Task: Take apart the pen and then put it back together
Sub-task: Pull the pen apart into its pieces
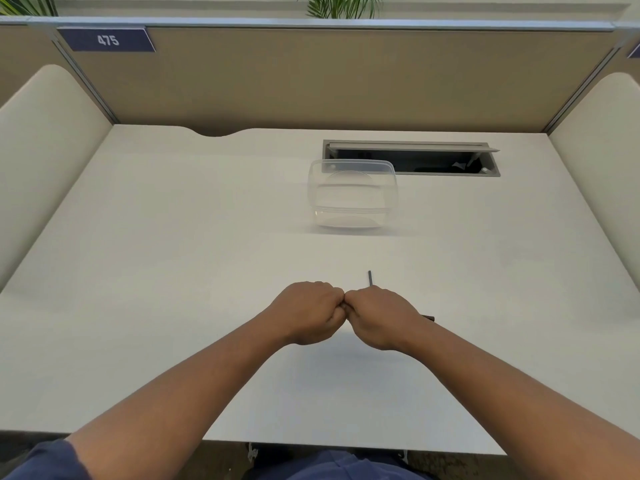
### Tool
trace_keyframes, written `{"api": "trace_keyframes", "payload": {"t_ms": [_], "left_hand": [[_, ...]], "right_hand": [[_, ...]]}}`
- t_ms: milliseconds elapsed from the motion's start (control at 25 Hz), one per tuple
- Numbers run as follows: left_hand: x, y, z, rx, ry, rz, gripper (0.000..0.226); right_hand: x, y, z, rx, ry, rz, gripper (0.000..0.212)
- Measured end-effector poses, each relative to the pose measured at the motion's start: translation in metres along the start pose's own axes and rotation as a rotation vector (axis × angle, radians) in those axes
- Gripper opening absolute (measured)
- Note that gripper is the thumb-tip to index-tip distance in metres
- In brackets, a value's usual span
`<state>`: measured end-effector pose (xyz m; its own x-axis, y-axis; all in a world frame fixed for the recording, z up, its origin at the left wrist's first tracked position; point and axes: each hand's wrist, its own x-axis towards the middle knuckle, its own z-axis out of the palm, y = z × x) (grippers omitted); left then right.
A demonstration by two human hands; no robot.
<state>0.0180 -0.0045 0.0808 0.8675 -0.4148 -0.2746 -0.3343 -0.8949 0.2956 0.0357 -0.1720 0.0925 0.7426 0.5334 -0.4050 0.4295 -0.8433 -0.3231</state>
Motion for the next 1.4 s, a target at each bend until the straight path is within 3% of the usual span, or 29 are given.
{"api": "trace_keyframes", "payload": {"t_ms": [440,880,1080,1280,1400], "left_hand": [[-0.002,0.000,-0.002,0.076,0.075,0.042,0.029],[-0.004,0.004,-0.002,0.036,0.009,0.040,0.029],[-0.007,-0.003,-0.009,-0.152,0.036,0.027,0.031],[-0.010,-0.006,-0.009,-0.252,-0.003,0.037,0.020],[-0.007,-0.009,-0.011,-0.472,0.052,-0.050,0.022]], "right_hand": [[-0.009,-0.008,0.001,-0.008,0.079,0.006,0.014],[-0.015,-0.004,0.009,-0.014,0.080,-0.015,0.015],[-0.007,0.000,0.003,-0.047,0.133,-0.025,0.035],[-0.005,0.002,0.004,-0.074,0.138,-0.023,0.036],[-0.003,0.006,0.002,0.126,0.154,-0.005,0.033]]}}
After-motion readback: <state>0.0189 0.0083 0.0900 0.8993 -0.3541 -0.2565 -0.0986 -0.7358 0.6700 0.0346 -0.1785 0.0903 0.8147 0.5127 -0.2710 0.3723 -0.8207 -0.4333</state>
